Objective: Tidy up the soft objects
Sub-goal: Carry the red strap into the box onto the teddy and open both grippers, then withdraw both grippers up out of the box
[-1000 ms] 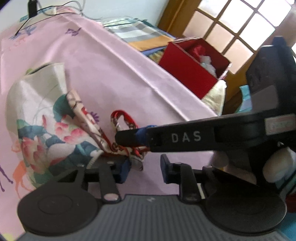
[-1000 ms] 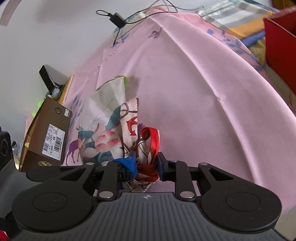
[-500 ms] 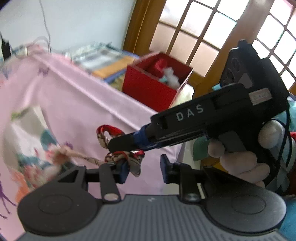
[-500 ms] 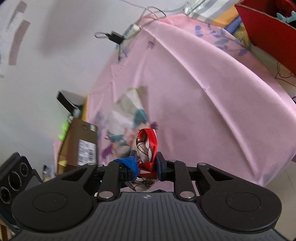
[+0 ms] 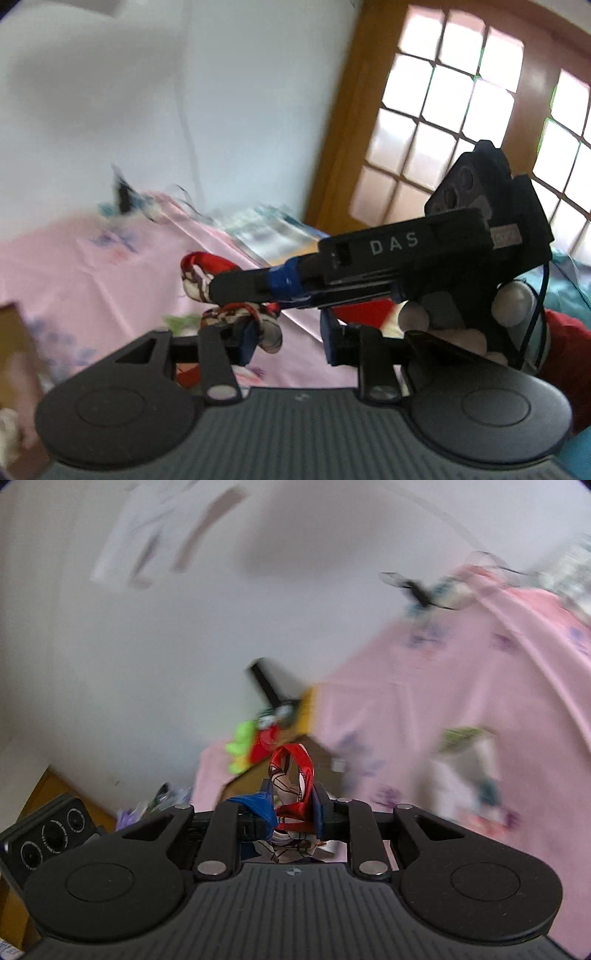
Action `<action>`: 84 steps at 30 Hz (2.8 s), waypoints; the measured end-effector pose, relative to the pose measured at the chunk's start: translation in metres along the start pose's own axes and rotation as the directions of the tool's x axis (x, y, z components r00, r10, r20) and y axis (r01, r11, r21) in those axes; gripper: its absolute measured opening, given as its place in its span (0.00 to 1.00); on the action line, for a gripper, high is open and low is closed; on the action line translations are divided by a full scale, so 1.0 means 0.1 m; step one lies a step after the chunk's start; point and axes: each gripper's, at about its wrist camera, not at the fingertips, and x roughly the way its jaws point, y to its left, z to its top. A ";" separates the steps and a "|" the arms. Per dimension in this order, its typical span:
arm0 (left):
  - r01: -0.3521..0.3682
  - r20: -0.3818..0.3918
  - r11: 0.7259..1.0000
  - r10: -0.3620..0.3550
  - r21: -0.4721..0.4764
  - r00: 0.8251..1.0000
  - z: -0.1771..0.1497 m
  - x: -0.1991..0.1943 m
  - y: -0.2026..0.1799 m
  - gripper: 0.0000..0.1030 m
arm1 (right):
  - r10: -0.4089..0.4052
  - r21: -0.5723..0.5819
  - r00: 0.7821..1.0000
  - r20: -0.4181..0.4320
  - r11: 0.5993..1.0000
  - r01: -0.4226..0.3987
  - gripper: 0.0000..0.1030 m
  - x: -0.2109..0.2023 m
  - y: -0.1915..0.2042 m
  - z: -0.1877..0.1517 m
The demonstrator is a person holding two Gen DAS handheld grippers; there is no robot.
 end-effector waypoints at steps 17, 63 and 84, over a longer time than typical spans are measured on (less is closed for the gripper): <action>-0.180 0.117 0.954 0.213 -0.240 0.970 -0.24 -1.06 1.62 0.22 | 0.067 -0.221 0.984 -0.165 0.970 -0.103 0.02 1.93 1.08 0.08; -0.118 -0.120 0.943 0.084 -0.312 0.989 -1.02 -0.82 2.57 0.30 | -0.384 -0.251 0.919 -0.089 0.901 0.352 0.05 2.59 0.63 -0.33; -0.480 -0.264 0.841 0.417 -0.250 0.870 -0.91 -0.65 2.35 0.44 | -0.444 -0.282 0.896 0.000 0.860 0.426 0.08 2.09 0.74 -0.67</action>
